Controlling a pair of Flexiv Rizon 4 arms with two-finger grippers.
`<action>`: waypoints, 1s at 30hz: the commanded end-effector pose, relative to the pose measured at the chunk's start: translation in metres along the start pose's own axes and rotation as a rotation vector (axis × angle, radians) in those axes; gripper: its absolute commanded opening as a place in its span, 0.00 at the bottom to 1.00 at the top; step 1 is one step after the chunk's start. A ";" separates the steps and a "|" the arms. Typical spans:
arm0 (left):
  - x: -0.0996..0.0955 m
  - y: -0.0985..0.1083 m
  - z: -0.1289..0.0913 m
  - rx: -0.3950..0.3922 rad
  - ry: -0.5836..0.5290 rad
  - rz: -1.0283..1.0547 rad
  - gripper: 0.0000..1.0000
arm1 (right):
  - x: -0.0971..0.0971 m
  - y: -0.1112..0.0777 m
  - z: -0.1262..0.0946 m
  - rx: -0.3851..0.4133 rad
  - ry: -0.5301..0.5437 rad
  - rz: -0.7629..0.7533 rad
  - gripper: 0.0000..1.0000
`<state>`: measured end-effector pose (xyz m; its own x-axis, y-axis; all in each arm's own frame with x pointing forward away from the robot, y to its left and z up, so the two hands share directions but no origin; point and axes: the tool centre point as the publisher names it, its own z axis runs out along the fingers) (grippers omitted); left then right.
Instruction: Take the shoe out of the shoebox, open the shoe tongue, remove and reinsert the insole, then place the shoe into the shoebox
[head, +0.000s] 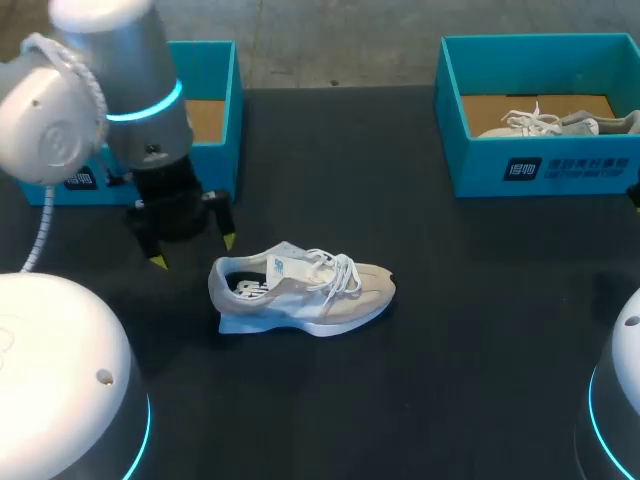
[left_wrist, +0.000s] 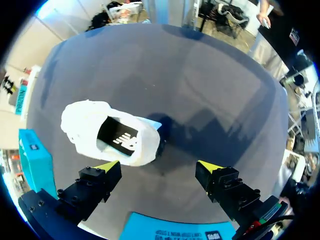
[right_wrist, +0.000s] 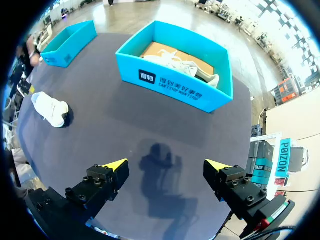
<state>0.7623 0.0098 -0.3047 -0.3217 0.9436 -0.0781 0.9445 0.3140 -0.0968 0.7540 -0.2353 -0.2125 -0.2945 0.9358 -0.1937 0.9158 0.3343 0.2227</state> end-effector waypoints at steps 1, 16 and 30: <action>0.010 -0.007 -0.010 -0.004 -0.080 -0.033 1.00 | -0.001 0.001 0.000 0.001 0.002 -0.001 1.00; 0.011 -0.010 -0.012 -0.004 -0.077 -0.039 1.00 | -0.001 0.001 0.000 0.001 0.002 -0.001 1.00; 0.011 -0.010 -0.012 -0.004 -0.077 -0.039 1.00 | -0.001 0.001 0.000 0.001 0.002 -0.001 1.00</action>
<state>0.7518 0.0174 -0.2919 -0.3632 0.9200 -0.1471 0.9308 0.3514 -0.1004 0.7540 -0.2353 -0.2125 -0.2945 0.9358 -0.1938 0.9158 0.3343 0.2227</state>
